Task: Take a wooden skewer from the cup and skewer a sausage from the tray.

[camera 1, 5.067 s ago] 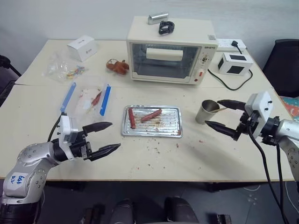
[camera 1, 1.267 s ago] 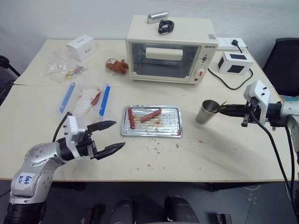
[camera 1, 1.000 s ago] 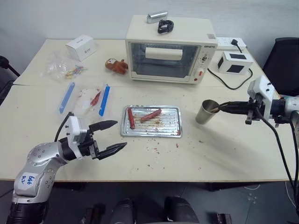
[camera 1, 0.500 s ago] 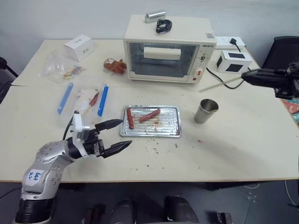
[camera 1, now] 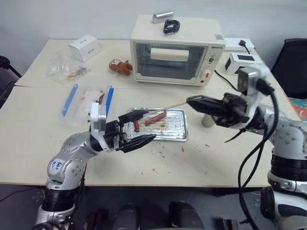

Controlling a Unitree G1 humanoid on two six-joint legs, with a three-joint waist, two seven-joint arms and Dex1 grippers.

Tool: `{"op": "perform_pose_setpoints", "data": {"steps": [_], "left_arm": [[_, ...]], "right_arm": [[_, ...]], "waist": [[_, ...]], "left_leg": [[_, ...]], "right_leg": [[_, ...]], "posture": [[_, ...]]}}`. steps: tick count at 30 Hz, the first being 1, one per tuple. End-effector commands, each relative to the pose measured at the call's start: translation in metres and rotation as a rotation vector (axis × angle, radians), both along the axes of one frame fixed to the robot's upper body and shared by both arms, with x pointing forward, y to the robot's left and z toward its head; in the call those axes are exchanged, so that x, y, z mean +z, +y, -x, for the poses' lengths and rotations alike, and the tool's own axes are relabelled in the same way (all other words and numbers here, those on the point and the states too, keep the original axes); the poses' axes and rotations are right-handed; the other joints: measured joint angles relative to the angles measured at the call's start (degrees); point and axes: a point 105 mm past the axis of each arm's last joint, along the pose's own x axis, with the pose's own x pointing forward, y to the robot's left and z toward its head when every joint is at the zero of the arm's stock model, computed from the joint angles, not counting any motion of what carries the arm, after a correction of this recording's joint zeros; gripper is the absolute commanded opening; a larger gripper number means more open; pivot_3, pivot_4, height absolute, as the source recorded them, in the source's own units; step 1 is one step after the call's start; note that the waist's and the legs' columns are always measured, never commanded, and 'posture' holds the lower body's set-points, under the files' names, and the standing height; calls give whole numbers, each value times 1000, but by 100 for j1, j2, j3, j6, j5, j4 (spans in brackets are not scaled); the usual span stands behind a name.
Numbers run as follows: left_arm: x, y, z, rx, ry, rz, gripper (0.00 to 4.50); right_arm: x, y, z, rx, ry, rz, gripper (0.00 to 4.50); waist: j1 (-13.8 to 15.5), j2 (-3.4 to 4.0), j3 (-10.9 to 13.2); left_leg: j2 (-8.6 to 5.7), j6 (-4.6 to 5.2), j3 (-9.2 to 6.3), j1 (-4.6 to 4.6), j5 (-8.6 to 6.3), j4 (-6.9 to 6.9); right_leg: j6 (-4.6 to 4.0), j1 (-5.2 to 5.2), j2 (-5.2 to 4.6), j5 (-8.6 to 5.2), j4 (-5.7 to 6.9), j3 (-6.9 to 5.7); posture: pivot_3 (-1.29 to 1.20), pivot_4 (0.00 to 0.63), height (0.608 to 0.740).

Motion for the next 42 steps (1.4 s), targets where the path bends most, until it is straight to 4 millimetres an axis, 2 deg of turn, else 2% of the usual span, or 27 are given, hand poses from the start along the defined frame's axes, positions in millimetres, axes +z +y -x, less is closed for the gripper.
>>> {"op": "perform_pose_setpoints", "data": {"steps": [1, 3, 6, 19, 27, 31, 33, 36, 38, 40, 41, 42], "left_arm": [[14, -3, 4, -24, -43, 38, 4500], [14, -4, 5, -32, -43, 36, 4500], [14, -5, 6, -46, -37, 34, 3900], [14, -7, 7, -43, -39, 39, 38], [16, 2, 3, 12, -43, 28, 38], [16, 22, -3, 91, -57, -8, 0], [12, 37, -6, 146, -56, -41, 0], [4, 63, -7, 254, -21, -45, 0], [-14, 90, -6, 373, 31, -49, 0], [-30, 108, 2, 454, 69, -68, 0], [-33, 115, 6, 490, 78, -68, 0], [-35, 118, 9, 512, 81, -65, 0]], "right_arm": [[2, 13, 10, 47, -39, -14, 53], [-1, 16, 9, 49, -35, -16, 53], [-5, 19, 8, 55, -30, -11, 0], [-11, 26, 7, 59, -23, -19, 0], [-25, 20, 3, -5, 13, 13, 0], [-23, 7, -2, -93, -94, 51, 1153], [-23, -4, 2, -98, -111, 96, 1837], [-46, -25, 8, -129, -225, 298, 2877], [-58, -43, 10, -193, -232, 320, 3595], [-69, -55, 16, -229, -239, 331, 4272], [-77, -60, 22, -234, -239, 356, 4473], [-82, -63, 25, -236, -244, 374, 4473]], "waist": [[-4, 0, 0], [-10, 0, 0], [-15, 0, 0], [-10, 0, 0], [-10, 0, 0], [-8, -1, 1], [-9, -1, 1], [-5, -1, 1], [-1, -7, -2], [-14, -9, -1], [-11, -10, -1], [-3, -14, 2]], "left_leg": [[1, 0, -1, 0, 0, 0], [3, 0, -2, 0, 0, 0], [2, 0, 0, 0, 0, -1], [1, 1, -1, 0, 0, -1], [1, 1, -1, 0, -1, -1], [1, 1, -2, -1, -1, -2], [1, 1, -3, -2, -1, -2], [0, 4, -1, -2, -2, -12], [0, 6, -1, -2, -4, -24], [0, 6, 4, 4, -4, -39], [-1, 6, 10, 6, -4, -47], [0, 6, 10, 7, -4, -47]], "right_leg": [[0, 0, 1, 0, 0, 0], [0, 0, 4, 0, 0, 0], [0, -2, 4, 0, 0, -1], [0, -1, 2, 0, -1, -2], [0, -1, 2, 0, -3, -2], [0, -1, 1, 0, -7, -1], [0, -2, 1, 0, -31, -3], [0, -2, 1, 0, -38, -8], [0, 1, 1, 0, -42, -15], [1, 3, 1, 0, -45, -27], [2, 1, 1, 1, -46, -39], [2, 1, 1, 1, -48, -44]], "posture": [[0, 150, 740], [0, 150, 740], [0, 150, 740], [0, 150, 740], [0, 150, 740], [0, 150, 740], [0, 150, 740], [0, 150, 740], [0, 150, 740], [0, 150, 740], [0, 150, 740], [0, 150, 740]]}}
